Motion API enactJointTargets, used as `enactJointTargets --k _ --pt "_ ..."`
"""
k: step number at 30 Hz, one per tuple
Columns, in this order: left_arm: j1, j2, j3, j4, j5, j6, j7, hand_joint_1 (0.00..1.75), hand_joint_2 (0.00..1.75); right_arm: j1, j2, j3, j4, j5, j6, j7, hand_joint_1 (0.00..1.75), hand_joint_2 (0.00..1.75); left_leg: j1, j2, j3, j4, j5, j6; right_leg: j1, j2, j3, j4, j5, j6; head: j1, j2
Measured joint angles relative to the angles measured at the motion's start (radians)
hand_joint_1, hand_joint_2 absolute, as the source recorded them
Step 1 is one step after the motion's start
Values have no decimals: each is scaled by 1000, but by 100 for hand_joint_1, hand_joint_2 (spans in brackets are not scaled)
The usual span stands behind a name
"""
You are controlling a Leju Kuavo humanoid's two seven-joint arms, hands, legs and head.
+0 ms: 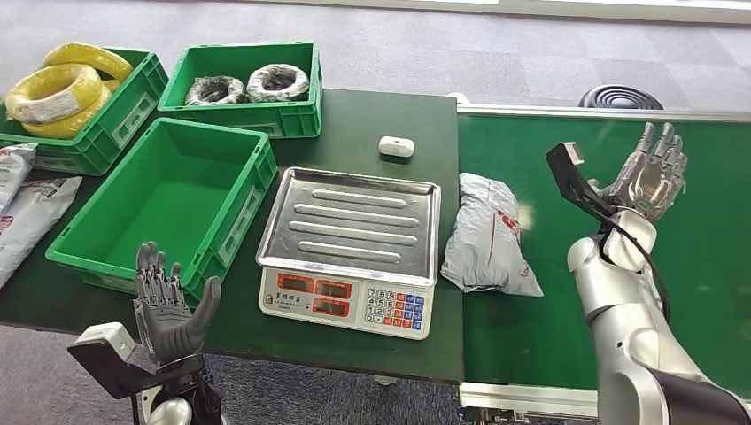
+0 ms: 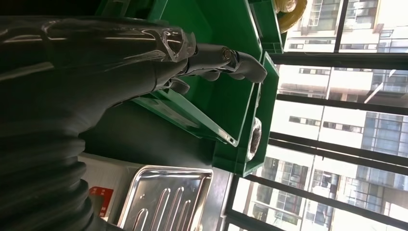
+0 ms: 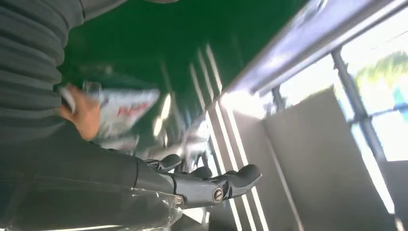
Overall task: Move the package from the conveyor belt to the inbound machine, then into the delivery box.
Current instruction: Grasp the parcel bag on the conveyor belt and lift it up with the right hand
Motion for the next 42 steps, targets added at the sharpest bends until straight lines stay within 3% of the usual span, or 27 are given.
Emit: enactJointTargets --k 2,4,9,13,26,33,42 --pt "0 -1 1 0 -2 -5 0 0 175 -6 14 -44 12 -96 131 -101 0 175 0 0 0 0 0 0 0 0 0 0 0 0 0 0" --pt "-5 -2 3 2 -3 -14 0 0 175 -4 26 -63 27 -123 253 -136 0 175 0 0 0 0 0 0 0 0 0 0 0 0 0 0" --pt "-31 -6 6 22 -8 -38 4 0 175 5 35 -84 78 -138 529 -115 0 175 0 0 0 0 0 0 0 0 -1 0 0 0 0 0" --pt "-52 -8 7 42 -15 -47 12 0 175 8 32 -88 105 -139 642 -112 0 175 0 0 0 0 0 0 0 1 -1 0 0 0 0 0" --pt "-67 -10 10 70 -25 -57 23 0 175 4 36 -87 135 -133 746 -110 0 175 0 0 0 0 0 0 0 1 0 0 0 0 0 0" --pt "-68 -18 11 72 -42 -57 36 0 175 -1 59 -80 139 -125 748 -102 0 175 0 0 0 0 0 0 0 1 0 0 0 0 0 0" --pt "-103 -22 18 72 -60 -54 66 0 175 19 112 -52 139 -161 789 -231 0 175 0 2 0 0 0 0 0 2 0 0 0 0 0 0"
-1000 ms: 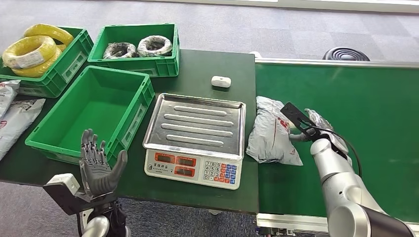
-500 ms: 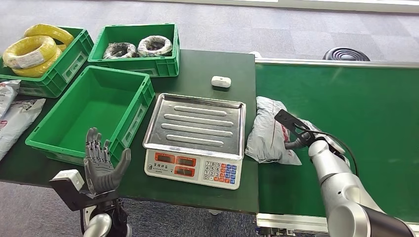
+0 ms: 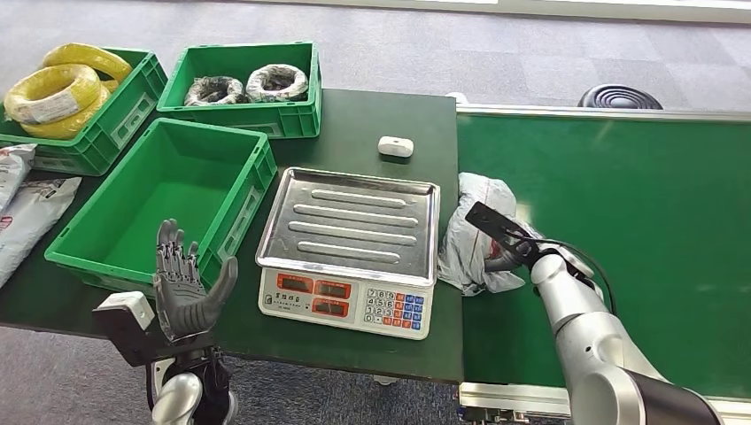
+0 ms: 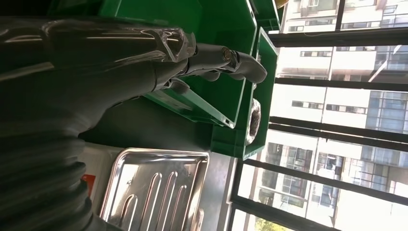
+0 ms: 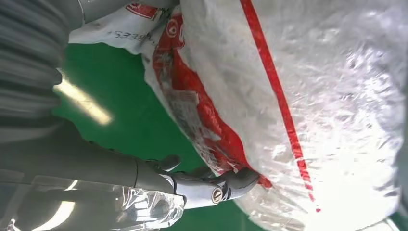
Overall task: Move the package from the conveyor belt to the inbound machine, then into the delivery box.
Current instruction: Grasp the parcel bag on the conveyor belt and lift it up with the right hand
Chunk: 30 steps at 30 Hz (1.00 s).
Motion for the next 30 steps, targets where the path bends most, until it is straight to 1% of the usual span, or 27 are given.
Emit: enactJointTargets --k 2,6,9,11,13,15,19,22,27,30 --pt "-2 -3 5 -2 -7 5 8 0 175 3 15 12 -1 0 -7 -11 0 175 0 2 0 0 0 0 0 3 0 0 0 0 0 0" --pt "-2 -11 11 -15 -22 13 18 0 175 5 47 42 -9 14 -32 20 0 175 0 4 1 0 0 0 0 5 -1 0 0 0 0 0" --pt "-1 -15 14 -23 -29 17 22 0 175 8 61 58 -16 16 -52 27 0 175 0 5 1 0 0 0 0 5 -1 0 0 -1 0 0" --pt "1 -19 20 -31 -35 20 25 0 175 12 72 71 -24 13 -69 25 80 175 0 6 1 0 0 -1 0 6 -1 0 1 -1 0 0" --pt "3 -22 28 -38 -41 22 25 0 175 16 84 86 -34 7 -82 18 166 175 0 7 2 0 0 -1 0 7 -1 0 1 -1 0 0" --pt "6 -25 35 -46 -46 23 26 0 175 20 94 101 -47 -1 -92 5 174 175 0 7 2 0 0 -1 0 7 -1 1 1 -1 0 0" --pt "9 -27 41 -52 -50 23 26 0 175 22 100 115 -58 -8 -100 -7 171 175 0 7 2 0 0 -1 0 7 -1 1 1 -1 0 0" --pt "10 -28 43 -54 -51 23 26 0 175 23 102 121 -63 -12 -103 -11 172 175 0 7 2 0 0 -1 0 7 -1 1 1 -1 0 0" --pt "33 -36 73 -83 -62 24 26 0 175 32 121 204 -136 -45 -139 -25 175 175 0 7 1 0 0 -1 0 7 -2 1 1 -1 0 0" --pt "37 -37 80 -85 -62 24 26 0 175 34 123 222 -151 -49 -144 -20 175 175 0 7 1 0 0 -1 0 7 -2 1 1 -1 0 0"
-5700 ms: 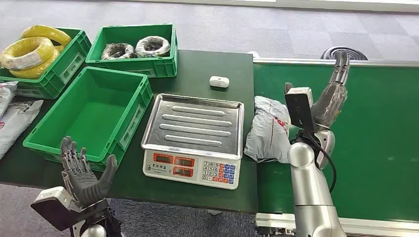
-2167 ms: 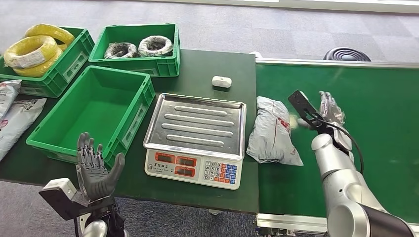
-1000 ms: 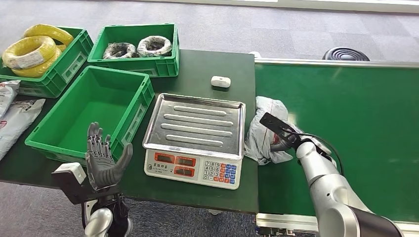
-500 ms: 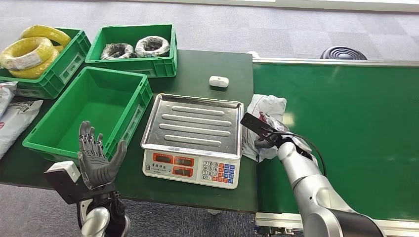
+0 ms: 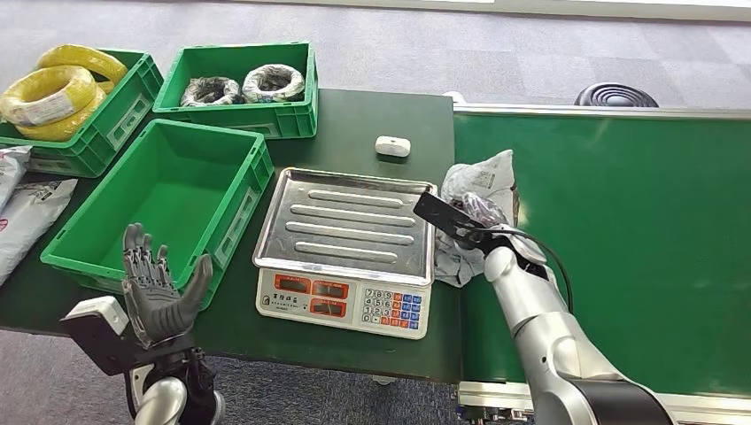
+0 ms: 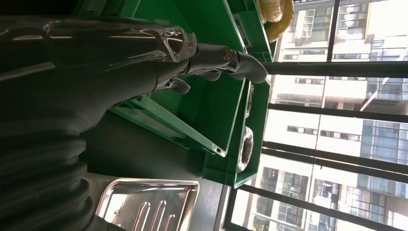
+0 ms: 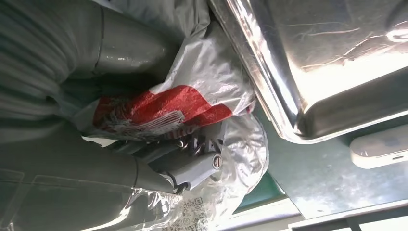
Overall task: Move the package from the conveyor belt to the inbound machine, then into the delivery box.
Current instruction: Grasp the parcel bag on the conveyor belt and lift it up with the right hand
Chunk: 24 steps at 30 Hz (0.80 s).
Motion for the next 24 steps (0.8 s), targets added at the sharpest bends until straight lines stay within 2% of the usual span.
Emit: enactJointTargets --k 8,15,18,21,24 --pt "6 -3 5 -5 -1 1 0 0 175 6 2 21 -16 -6 -18 11 175 175 0 0 0 0 0 0 0 0 0 0 0 0 0 0" --pt "28 -5 16 -25 4 14 -8 0 175 17 2 36 -58 5 -156 81 175 175 0 -1 -1 0 0 0 0 0 0 0 0 0 0 0" --pt "55 -7 22 -44 10 17 -23 0 175 46 5 41 -150 30 -238 102 175 175 0 -2 -1 0 0 0 0 0 -1 0 0 0 0 0" --pt "80 -8 26 -61 15 21 -36 0 175 89 13 52 -320 82 -315 120 175 175 0 -2 -3 0 0 0 0 -1 -2 0 0 0 0 0" --pt "90 -10 27 -66 15 25 -41 0 175 122 28 75 -497 131 -344 137 175 175 0 -2 -3 0 0 0 0 -1 -3 0 0 0 0 0"
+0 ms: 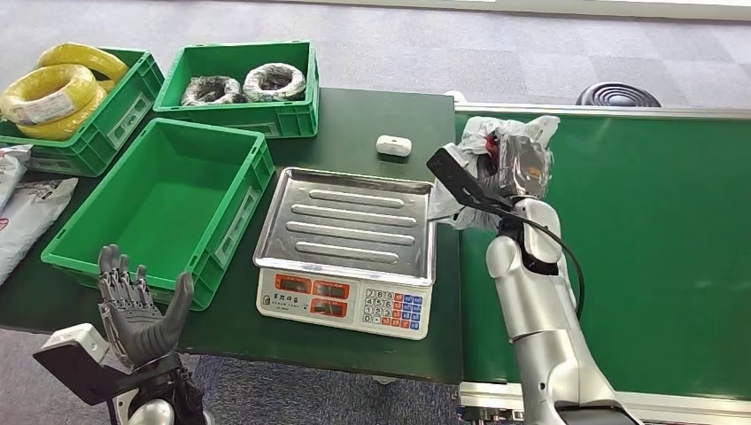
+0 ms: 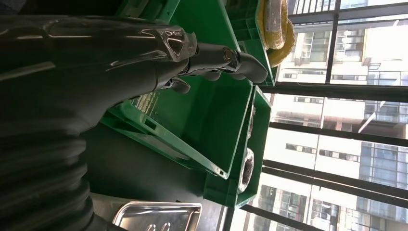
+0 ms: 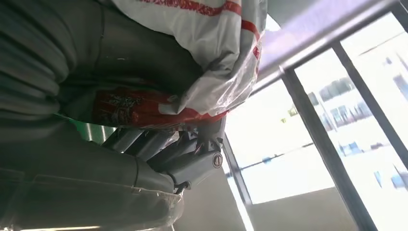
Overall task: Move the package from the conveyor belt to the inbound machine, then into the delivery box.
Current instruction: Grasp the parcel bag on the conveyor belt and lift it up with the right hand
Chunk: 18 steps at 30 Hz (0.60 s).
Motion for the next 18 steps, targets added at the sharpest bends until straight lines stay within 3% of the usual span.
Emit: enactJointTargets --k 5,14,18 --pt "4 -3 0 -1 0 6 -2 0 175 31 14 25 -171 18 -2 12 175 175 0 0 0 0 0 0 0 -1 1 0 0 0 0 0" --pt "6 -4 0 -4 0 6 -2 0 175 56 19 35 -253 21 -10 13 175 175 0 0 0 0 0 0 0 -1 1 0 0 0 0 0" --pt "6 -4 -3 -4 1 9 -4 0 175 70 25 41 -296 96 -136 16 175 175 0 0 0 0 0 0 0 -1 0 0 0 0 0 0"
